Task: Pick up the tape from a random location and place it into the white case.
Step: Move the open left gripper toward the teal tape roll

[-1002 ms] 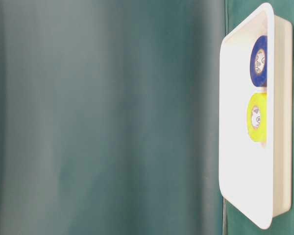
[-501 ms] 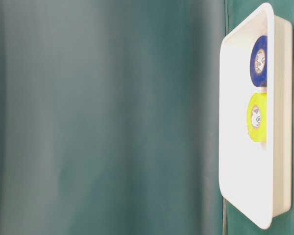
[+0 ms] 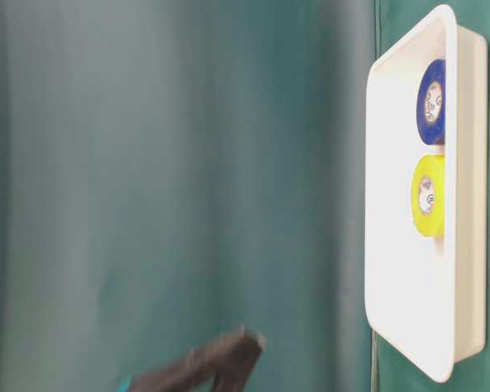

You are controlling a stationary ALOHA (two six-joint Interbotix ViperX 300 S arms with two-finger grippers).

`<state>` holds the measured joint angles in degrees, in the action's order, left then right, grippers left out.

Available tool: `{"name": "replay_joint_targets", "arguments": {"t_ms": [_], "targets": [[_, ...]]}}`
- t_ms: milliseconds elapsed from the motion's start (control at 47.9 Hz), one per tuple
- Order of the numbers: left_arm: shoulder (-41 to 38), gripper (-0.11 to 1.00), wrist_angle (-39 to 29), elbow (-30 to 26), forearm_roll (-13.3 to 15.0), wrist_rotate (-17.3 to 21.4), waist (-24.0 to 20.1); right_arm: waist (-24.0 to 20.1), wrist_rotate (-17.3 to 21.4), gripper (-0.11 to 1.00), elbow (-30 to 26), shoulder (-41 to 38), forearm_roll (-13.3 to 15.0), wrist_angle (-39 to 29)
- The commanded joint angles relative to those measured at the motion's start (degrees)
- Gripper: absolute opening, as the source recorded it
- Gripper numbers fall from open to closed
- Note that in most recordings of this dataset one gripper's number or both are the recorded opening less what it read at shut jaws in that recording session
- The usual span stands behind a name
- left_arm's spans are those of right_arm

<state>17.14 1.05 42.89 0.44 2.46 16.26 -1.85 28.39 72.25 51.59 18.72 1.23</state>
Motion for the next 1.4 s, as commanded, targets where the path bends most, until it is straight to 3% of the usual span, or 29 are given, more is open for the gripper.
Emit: {"name": "replay_joint_targets", "arguments": {"t_ms": [0, 355, 480, 668, 898, 1085, 1378], "targets": [[-1.9, 0.91, -1.1, -4.4, 0.0, 0.0, 0.0, 0.1, -0.1, 0.87, -1.6, -0.4, 0.3, 0.1], [-6.6, 0.91, -8.5, -10.6, 0.0, -0.4, 0.0, 0.1, -0.1, 0.87, -1.7, -0.4, 0.5, -0.4], [-7.0, 0.91, -12.0, -12.5, 0.0, -3.0, -0.4, 0.1, -0.1, 0.87, -1.8, -0.4, 0.5, -0.4], [-8.3, 0.90, -24.1, -17.1, 0.0, -6.5, -0.6, 0.1, -0.1, 0.87, -2.4, -0.4, 0.6, -1.2], [-12.7, 0.91, -39.8, -25.9, -0.2, -6.9, -0.6, 0.1, -0.1, 0.87, -2.9, -0.4, 1.2, -1.7], [-16.5, 0.91, -48.7, -32.3, -0.6, -6.9, -0.7, 0.1, -0.1, 0.87, -3.1, -1.1, 1.5, -1.6], [-18.5, 0.91, -51.6, -36.1, -0.7, -7.0, -0.8, 0.1, -0.2, 0.86, -3.2, -1.8, 1.6, -1.3]]}}
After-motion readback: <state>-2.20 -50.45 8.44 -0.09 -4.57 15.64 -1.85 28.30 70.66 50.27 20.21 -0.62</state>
